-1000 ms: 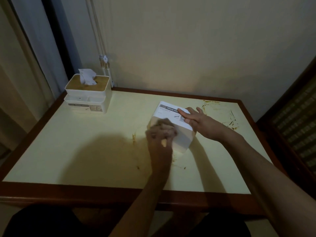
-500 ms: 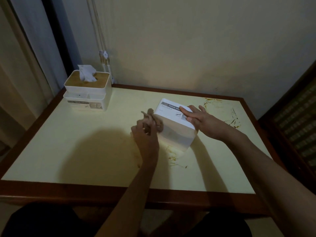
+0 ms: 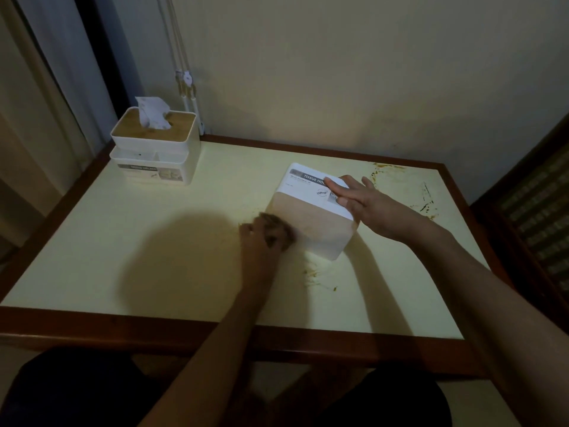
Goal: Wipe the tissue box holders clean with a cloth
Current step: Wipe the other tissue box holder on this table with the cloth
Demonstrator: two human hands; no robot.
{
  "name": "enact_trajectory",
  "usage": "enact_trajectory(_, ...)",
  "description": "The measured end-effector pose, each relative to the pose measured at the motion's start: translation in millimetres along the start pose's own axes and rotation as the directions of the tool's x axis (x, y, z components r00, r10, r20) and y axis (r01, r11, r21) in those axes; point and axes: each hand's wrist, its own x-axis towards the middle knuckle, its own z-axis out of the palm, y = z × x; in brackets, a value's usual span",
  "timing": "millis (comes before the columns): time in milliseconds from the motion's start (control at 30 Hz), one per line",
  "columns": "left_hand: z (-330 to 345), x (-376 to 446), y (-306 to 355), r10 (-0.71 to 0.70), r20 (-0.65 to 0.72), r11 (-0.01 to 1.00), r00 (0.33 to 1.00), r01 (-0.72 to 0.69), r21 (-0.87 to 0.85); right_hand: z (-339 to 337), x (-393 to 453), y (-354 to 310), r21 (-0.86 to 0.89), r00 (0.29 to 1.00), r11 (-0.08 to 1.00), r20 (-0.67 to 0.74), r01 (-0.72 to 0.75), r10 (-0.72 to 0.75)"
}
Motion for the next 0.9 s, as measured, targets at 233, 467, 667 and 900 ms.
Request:
enact_trajectory(233, 39.5, -33.4, 25.3, -0.037, 0.06, 0.994, 0.998, 0.03, 0.106, 2.2, -0.2, 0.0, 0.055, 0.999, 0.998, -0.017, 0.032, -0.031)
enact_trajectory(467, 37.2, -44.3, 46.5, -0.023, 0.048, 0.994, 0.999, 0.028, -0.104, 2.1, -3.2, -2.0, 0.076, 0.998, 0.995, -0.028, 0.064, -0.062)
enact_trajectory(667, 3.1, -1.4, 72.5, -0.093, -0.306, 0.968, 0.947, 0.015, -0.25, 2.5, -2.8, -1.6, 0.08, 1.0, 0.997, -0.013, -0.006, 0.007)
enact_trajectory(900, 28.1, -52.5, 81.7, 0.437, 0.235, 0.898, 0.868, -0.405, -0.173, 2.9, -2.2, 1.7, 0.185, 0.998, 0.981, -0.027, 0.061, -0.056)
